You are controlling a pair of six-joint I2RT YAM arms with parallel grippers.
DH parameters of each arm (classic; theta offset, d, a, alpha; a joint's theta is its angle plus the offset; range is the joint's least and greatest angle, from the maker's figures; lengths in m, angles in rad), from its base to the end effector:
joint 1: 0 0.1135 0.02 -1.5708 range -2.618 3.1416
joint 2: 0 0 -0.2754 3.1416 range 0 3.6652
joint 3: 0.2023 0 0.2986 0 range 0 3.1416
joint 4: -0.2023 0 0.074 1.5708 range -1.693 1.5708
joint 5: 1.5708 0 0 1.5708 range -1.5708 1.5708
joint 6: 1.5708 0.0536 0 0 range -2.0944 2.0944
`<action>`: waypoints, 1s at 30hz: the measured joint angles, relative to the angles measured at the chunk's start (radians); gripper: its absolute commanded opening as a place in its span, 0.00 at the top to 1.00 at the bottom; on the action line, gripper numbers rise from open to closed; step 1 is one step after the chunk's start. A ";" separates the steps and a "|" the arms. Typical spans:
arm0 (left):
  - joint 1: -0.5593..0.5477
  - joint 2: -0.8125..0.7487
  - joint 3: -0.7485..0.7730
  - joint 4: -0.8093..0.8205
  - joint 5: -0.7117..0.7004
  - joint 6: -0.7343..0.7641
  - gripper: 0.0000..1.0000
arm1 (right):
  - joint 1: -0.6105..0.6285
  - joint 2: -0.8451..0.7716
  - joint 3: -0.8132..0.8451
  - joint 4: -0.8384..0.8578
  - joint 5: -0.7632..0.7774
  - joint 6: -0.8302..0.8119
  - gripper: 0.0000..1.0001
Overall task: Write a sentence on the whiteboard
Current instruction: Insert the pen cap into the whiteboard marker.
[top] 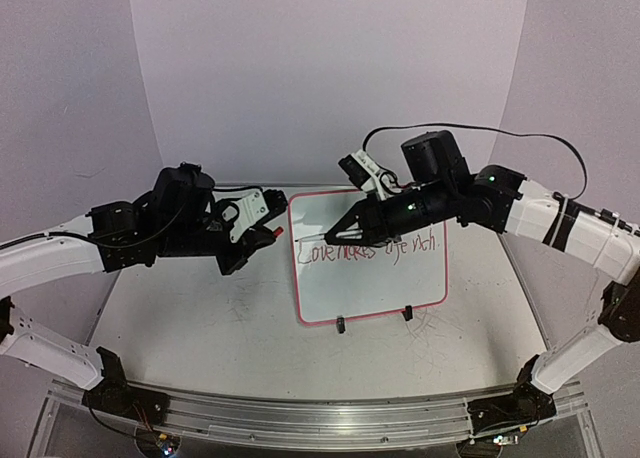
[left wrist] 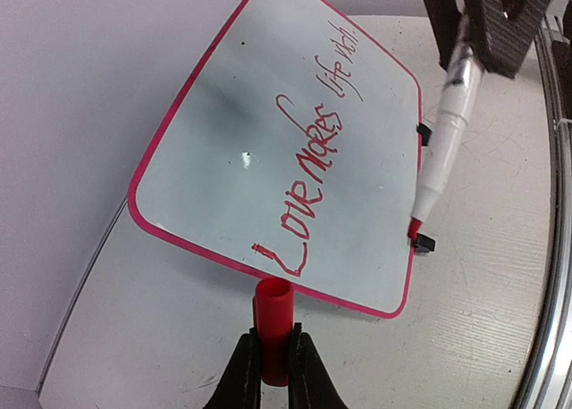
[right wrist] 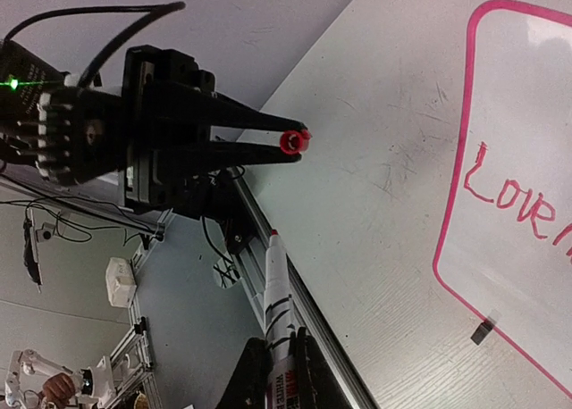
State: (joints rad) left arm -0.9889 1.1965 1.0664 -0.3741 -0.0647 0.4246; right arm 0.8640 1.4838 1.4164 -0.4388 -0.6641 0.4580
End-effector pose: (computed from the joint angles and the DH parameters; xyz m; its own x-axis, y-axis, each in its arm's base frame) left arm 0.1836 -0.2727 0.3298 0.0887 0.6132 -0.7849 0.8407 0.3766 0.3892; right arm 0.2305 0.3208 0.3717 -0.7020 -0.2858 -0.6523 -0.7119 0.2540 0.6548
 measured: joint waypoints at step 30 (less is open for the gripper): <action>-0.027 0.005 -0.016 -0.002 -0.023 0.080 1.00 | 0.006 0.137 0.101 0.000 0.019 0.015 1.00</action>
State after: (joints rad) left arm -1.0157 1.2011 1.0500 -0.3764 -0.0873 0.5050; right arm 0.8698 1.6211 1.5173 -0.4389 -0.6454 0.4728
